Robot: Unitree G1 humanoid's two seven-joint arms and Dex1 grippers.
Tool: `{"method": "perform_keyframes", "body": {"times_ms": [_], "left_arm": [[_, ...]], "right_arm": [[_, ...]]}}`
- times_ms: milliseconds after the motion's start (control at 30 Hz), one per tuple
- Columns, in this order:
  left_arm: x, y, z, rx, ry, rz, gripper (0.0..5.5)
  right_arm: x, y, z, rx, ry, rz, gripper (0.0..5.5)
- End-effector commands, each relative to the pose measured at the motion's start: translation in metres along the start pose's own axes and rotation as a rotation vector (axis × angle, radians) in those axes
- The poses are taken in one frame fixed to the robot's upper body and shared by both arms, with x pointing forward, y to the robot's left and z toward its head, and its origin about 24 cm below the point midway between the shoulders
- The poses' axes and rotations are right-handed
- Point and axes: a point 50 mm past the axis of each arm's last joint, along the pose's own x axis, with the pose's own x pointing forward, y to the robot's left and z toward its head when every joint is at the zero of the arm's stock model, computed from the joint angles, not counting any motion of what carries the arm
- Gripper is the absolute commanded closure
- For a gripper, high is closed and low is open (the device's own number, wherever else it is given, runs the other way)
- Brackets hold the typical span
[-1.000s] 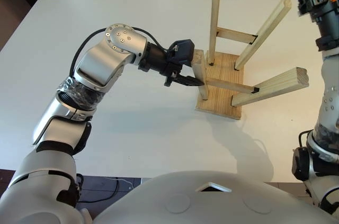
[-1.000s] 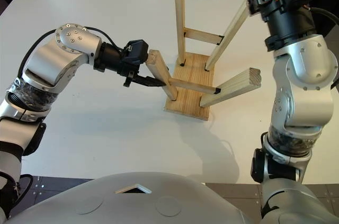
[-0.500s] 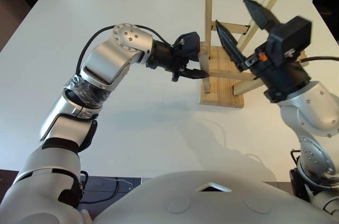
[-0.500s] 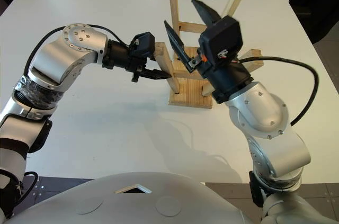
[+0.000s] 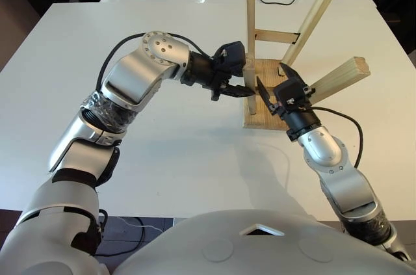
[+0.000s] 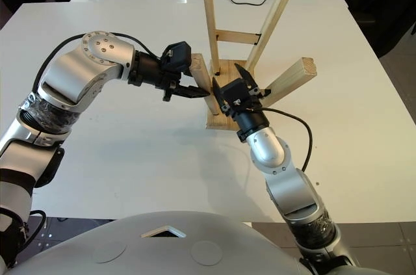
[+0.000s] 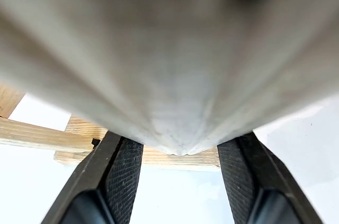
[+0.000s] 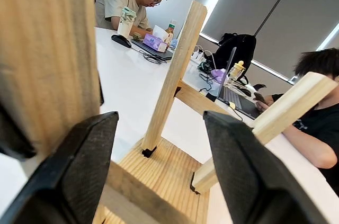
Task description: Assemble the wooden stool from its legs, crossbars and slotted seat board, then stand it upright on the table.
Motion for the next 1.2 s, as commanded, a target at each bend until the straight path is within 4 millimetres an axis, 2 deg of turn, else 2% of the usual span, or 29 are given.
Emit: {"method": "perform_keyframes", "body": {"times_ms": [33, 133, 200, 233, 267, 367, 400, 467, 533, 567, 600, 667, 733, 800, 833, 867, 900, 967, 1033, 1100, 1200], "left_arm": [[0.009, -0.012, -0.055, -0.178, 0.225, -0.022, 3.45], [0.009, -0.012, -0.056, -0.185, 0.228, -0.016, 3.45], [0.009, -0.012, -0.057, -0.189, 0.228, -0.013, 3.45], [0.009, -0.012, -0.057, -0.191, 0.227, -0.011, 3.45], [0.009, -0.011, -0.057, -0.192, 0.227, -0.010, 3.45], [0.010, -0.011, -0.056, -0.192, 0.225, -0.009, 3.45], [0.010, -0.011, -0.056, -0.191, 0.225, -0.010, 3.45], [0.010, -0.011, -0.056, -0.190, 0.225, -0.011, 3.45], [0.010, -0.011, -0.056, -0.190, 0.226, -0.015, 3.45], [0.010, -0.011, -0.055, -0.190, 0.226, -0.017, 3.45], [0.010, -0.011, -0.055, -0.191, 0.226, -0.019, 3.45], [0.011, -0.011, -0.055, -0.192, 0.227, -0.020, 3.45], [0.012, -0.012, -0.055, -0.201, 0.226, -0.023, 3.45], [0.016, -0.013, -0.053, -0.199, 0.223, -0.038, 3.45], [0.019, -0.014, -0.051, -0.194, 0.220, -0.047, 3.45], [0.022, -0.015, -0.049, -0.186, 0.216, -0.057, 3.45], [0.024, -0.016, -0.046, -0.178, 0.210, -0.066, 3.45], [0.026, -0.015, -0.043, -0.172, 0.202, -0.073, 3.45], [0.025, -0.014, -0.045, -0.174, 0.204, -0.066, 3.45], [0.022, -0.014, -0.049, -0.183, 0.213, -0.056, 3.45], [0.018, -0.015, -0.057, -0.199, 0.228, -0.047, 3.45]], "right_arm": [[0.003, -0.015, 0.044, 0.092, -0.223, 0.005, 2.55], [-0.007, -0.043, 0.094, 0.223, -0.509, -0.043, 2.55], [-0.014, -0.072, 0.109, 0.245, -0.606, -0.116, 2.55], [-0.017, -0.088, 0.110, 0.239, -0.618, -0.166, 2.55], [-0.019, -0.107, 0.103, 0.219, -0.582, -0.240, 2.55], [-0.029, -0.163, 0.054, 0.116, -0.337, -0.523, 2.55], [-0.033, -0.176, 0.036, 0.033, -0.235, -0.607, 2.55], [-0.039, -0.188, 0.007, -0.142, -0.067, -0.685, 2.55], [-0.041, -0.185, -0.021, -0.210, 0.063, -0.693, 2.55], [-0.039, -0.177, -0.032, -0.226, 0.116, -0.670, 2.55], [-0.035, -0.166, -0.039, -0.231, 0.149, -0.633, 2.55], [-0.024, -0.140, -0.040, -0.237, 0.156, -0.544, 2.55], [0.004, -0.078, -0.012, -0.110, 0.010, -0.294, 2.55], [0.019, -0.013, 0.035, 0.048, -0.197, 0.010, 2.55], [0.019, 0.007, 0.052, 0.083, -0.259, 0.112, 2.55], [0.018, 0.018, 0.060, 0.087, -0.287, 0.177, 2.55], [0.018, 0.022, 0.060, 0.077, -0.284, 0.201, 2.55], [0.020, 0.013, 0.040, 0.048, -0.195, 0.149, 2.55], [0.019, -0.015, 0.007, 0.012, -0.064, 0.020, 2.55], [0.012, -0.048, -0.020, -0.049, 0.050, -0.128, 2.55], [-0.013, -0.116, -0.055, -0.156, 0.223, -0.422, 2.55]]}}
